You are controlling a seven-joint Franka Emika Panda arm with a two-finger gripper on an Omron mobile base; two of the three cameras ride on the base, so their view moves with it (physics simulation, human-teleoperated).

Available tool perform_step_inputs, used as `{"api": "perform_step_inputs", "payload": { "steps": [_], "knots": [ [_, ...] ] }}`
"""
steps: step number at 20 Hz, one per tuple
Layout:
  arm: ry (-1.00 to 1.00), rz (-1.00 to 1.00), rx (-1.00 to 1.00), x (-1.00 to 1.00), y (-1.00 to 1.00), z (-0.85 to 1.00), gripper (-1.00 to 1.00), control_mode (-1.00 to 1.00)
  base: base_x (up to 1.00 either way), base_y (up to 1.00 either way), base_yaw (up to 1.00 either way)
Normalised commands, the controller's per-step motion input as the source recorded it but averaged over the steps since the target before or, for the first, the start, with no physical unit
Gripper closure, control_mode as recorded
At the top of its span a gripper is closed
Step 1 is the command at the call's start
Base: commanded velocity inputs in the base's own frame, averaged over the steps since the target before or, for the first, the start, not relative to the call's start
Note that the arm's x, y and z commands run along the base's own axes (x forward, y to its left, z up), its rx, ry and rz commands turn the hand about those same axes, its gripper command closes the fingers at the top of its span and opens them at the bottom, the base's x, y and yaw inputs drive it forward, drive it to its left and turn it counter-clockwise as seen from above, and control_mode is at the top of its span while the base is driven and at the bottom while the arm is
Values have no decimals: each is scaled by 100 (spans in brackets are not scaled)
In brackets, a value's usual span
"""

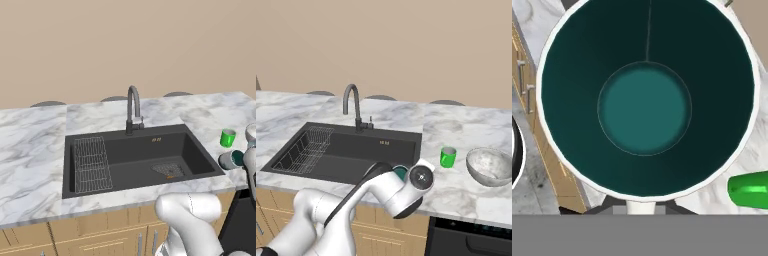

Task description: Clear the mugs and bowl far away from the sink.

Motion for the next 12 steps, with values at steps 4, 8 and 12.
{"api": "perform_step_inputs", "payload": {
  "steps": [4, 8, 12],
  "knots": [
    [1, 5, 0, 4, 0, 0, 100, 100, 1, 0, 0],
    [0, 0, 0, 0, 0, 0, 100, 100, -3, -5, 3],
    [0, 0, 0, 0, 0, 0, 100, 100, -51, -9, 2]
  ]
}}
